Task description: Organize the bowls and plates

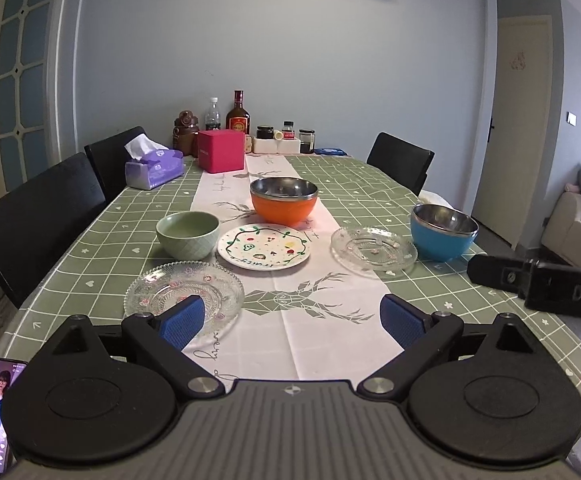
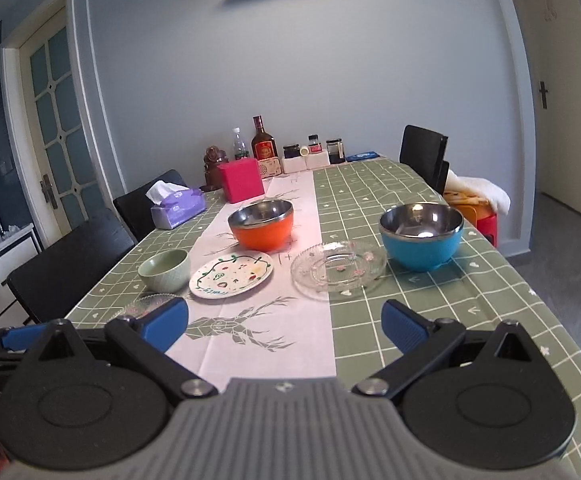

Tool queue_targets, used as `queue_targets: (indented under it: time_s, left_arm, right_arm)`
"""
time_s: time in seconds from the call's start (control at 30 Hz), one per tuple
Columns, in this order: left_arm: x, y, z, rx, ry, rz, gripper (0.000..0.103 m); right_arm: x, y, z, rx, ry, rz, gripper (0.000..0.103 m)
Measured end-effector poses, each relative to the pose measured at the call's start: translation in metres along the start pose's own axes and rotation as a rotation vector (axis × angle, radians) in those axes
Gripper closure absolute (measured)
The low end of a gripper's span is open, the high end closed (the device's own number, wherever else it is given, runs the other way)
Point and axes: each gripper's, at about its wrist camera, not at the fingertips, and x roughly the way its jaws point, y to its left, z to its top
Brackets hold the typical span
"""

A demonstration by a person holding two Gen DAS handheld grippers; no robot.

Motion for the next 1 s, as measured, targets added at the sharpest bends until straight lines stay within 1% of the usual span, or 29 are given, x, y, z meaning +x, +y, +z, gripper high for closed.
queue_targets:
  time_s: [0.07,0.1,0.13,0.17,0.2,0.23,0.3,0.37,0.43,0.47,0.57,0.6,0.63,0.67,0.7,0.73,0.77,0.83,0.87,0.9,0.97,1.0]
  left_arm:
    - [0.003,0.007,0.000,-0.031,0.000,-0.010,0.000]
    - [0.005,0.011,-0.001,-0.043,-0.004,-0.006,0.000]
    - [0.007,0.015,-0.001,-0.053,-0.008,0.003,0.003]
    - [0.010,0.020,-0.001,-0.063,-0.010,0.012,0.009]
    - [0.013,0.025,-0.001,-0.076,-0.010,0.024,0.020]
    - [0.016,0.030,0.000,-0.086,-0.005,0.033,0.025]
    - [0.024,0.042,0.001,-0.105,0.010,0.057,0.027]
    - [0.032,0.053,0.001,-0.126,0.022,0.077,0.032]
    - [0.042,0.066,0.001,-0.146,0.047,0.089,0.039]
    - [0.046,0.074,0.001,-0.164,0.056,0.092,0.040]
    - [0.059,0.095,0.003,-0.209,0.083,0.091,0.050]
    - [0.064,0.100,0.004,-0.222,0.098,0.096,0.055]
    - [0.068,0.105,0.005,-0.234,0.107,0.099,0.062]
    - [0.072,0.112,0.005,-0.248,0.108,0.101,0.064]
    - [0.075,0.117,0.006,-0.259,0.108,0.105,0.067]
    - [0.078,0.122,0.006,-0.272,0.110,0.112,0.068]
    - [0.082,0.128,0.006,-0.290,0.114,0.120,0.068]
    - [0.089,0.140,0.006,-0.319,0.123,0.130,0.068]
    - [0.093,0.144,0.006,-0.327,0.128,0.136,0.068]
    - [0.096,0.148,0.006,-0.332,0.121,0.142,0.068]
    - [0.099,0.154,0.005,-0.328,0.093,0.154,0.059]
    - [0.102,0.156,0.005,-0.317,0.094,0.164,0.054]
  right_arm:
    - [0.010,0.002,-0.001,-0.012,0.044,0.015,0.002]
    - [0.015,0.003,-0.002,-0.016,0.062,0.041,0.002]
    - [0.020,0.003,-0.002,-0.015,0.075,0.069,0.002]
    - [0.027,0.005,-0.004,-0.011,0.098,0.088,0.002]
    - [0.033,0.007,-0.004,-0.009,0.119,0.097,0.002]
    - [0.041,0.010,-0.006,-0.011,0.148,0.107,0.002]
    - [0.054,0.017,-0.008,-0.019,0.175,0.125,0.002]
    - [0.065,0.025,-0.009,-0.026,0.192,0.159,0.003]
    - [0.078,0.035,-0.010,-0.043,0.214,0.167,0.003]
    - [0.084,0.039,-0.009,-0.051,0.219,0.172,0.003]
    - [0.104,0.052,-0.006,-0.060,0.235,0.195,0.003]
    - [0.110,0.056,-0.005,-0.060,0.242,0.201,0.004]
    - [0.118,0.060,-0.003,-0.061,0.247,0.206,0.008]
    - [0.124,0.064,-0.002,-0.064,0.253,0.206,0.014]
    - [0.131,0.068,0.000,-0.066,0.264,0.204,0.015]
    - [0.137,0.071,0.001,-0.062,0.271,0.209,0.017]
    - [0.143,0.073,0.001,-0.059,0.273,0.218,0.024]
    - [0.155,0.080,0.001,-0.062,0.279,0.223,0.035]
    - [0.162,0.082,0.000,-0.069,0.275,0.228,0.037]
    - [0.166,0.085,0.000,-0.076,0.262,0.232,0.038]
    - [0.173,0.091,-0.003,-0.104,0.220,0.217,0.038]
    - [0.176,0.093,-0.003,-0.115,0.205,0.215,0.038]
